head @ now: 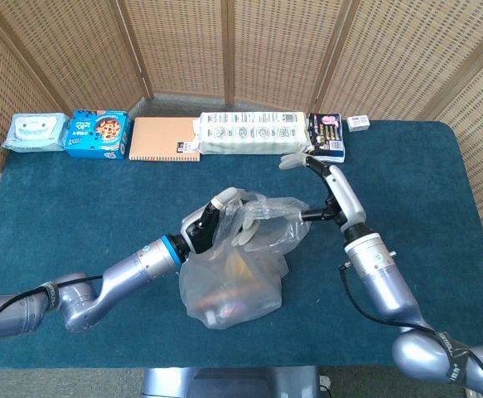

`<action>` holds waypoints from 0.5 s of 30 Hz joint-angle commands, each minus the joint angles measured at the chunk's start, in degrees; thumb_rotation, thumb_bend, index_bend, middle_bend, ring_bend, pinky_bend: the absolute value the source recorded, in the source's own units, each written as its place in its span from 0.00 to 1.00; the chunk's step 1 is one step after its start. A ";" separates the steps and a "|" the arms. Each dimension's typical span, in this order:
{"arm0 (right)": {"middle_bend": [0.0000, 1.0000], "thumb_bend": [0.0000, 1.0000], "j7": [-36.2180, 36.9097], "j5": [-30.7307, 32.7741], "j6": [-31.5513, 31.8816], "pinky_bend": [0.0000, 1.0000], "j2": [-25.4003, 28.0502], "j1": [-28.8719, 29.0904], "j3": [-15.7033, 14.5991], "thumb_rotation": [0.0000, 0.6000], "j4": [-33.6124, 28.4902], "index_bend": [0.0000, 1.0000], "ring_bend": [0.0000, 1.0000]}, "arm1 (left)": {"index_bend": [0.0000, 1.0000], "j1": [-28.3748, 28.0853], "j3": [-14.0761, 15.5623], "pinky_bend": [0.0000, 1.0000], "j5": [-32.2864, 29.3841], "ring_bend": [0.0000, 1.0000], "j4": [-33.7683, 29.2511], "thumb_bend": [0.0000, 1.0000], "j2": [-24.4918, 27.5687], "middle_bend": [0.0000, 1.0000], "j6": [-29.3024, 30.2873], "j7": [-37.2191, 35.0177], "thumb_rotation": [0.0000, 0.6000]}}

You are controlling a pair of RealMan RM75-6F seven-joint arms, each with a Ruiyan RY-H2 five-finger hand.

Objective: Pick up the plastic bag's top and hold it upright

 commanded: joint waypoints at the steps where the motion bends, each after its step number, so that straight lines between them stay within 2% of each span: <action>1: 0.23 0.08 2.50 -2.13 -1.48 0.07 1.49 -1.53 0.06 1.00 -0.52 0.31 0.11 | 0.67 0.40 -0.63 0.62 -0.50 0.80 -0.16 0.31 -0.26 0.74 -0.40 0.47 0.00; 15: 0.23 0.08 12.95 -9.99 -2.82 0.07 6.27 -7.58 0.64 1.00 -1.39 0.31 0.11 | 0.67 2.24 -2.09 0.62 -0.07 0.80 0.11 0.31 -0.46 0.74 -1.27 -0.35 0.00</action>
